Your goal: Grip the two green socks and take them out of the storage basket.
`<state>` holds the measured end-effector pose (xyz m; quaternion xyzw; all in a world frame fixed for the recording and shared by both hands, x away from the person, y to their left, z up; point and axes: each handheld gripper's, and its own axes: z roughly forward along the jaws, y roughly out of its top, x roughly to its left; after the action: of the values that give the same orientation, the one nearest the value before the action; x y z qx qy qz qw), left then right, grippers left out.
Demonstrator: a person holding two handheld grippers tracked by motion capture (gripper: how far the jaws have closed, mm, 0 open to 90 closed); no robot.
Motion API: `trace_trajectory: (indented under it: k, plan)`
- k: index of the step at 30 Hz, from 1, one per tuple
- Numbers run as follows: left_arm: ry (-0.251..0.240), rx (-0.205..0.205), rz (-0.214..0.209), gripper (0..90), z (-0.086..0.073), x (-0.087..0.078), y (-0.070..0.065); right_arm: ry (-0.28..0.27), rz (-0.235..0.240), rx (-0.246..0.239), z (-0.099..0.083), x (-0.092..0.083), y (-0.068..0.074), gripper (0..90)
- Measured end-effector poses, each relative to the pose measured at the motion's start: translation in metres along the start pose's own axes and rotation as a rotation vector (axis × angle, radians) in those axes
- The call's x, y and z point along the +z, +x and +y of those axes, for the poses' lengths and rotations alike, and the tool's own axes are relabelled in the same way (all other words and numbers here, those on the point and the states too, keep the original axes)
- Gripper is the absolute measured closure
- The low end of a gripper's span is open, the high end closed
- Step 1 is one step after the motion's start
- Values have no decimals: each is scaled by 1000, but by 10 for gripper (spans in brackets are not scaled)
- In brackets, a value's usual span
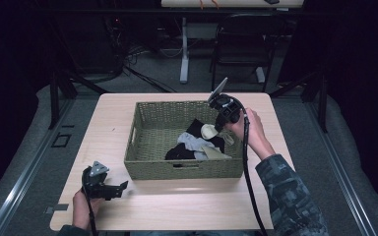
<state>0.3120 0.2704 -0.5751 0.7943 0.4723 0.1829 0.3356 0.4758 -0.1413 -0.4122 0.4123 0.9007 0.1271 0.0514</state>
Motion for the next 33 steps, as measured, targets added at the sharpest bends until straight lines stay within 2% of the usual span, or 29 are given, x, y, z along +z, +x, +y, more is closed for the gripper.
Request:
trace_trajectory:
  k: [8, 27, 33]
  plan:
    - [-4, 0, -4, 3, 1, 1, -1, -12, -23, -8, 3, -16, 0, 830]
    - [-4, 12, -10, 3, 2, 1, -2, -47, -26, -8, 12, -51, 0, 833]
    - [-5, 13, -10, 3, 2, 2, -1, -55, -43, -5, 12, -63, -3, 834]
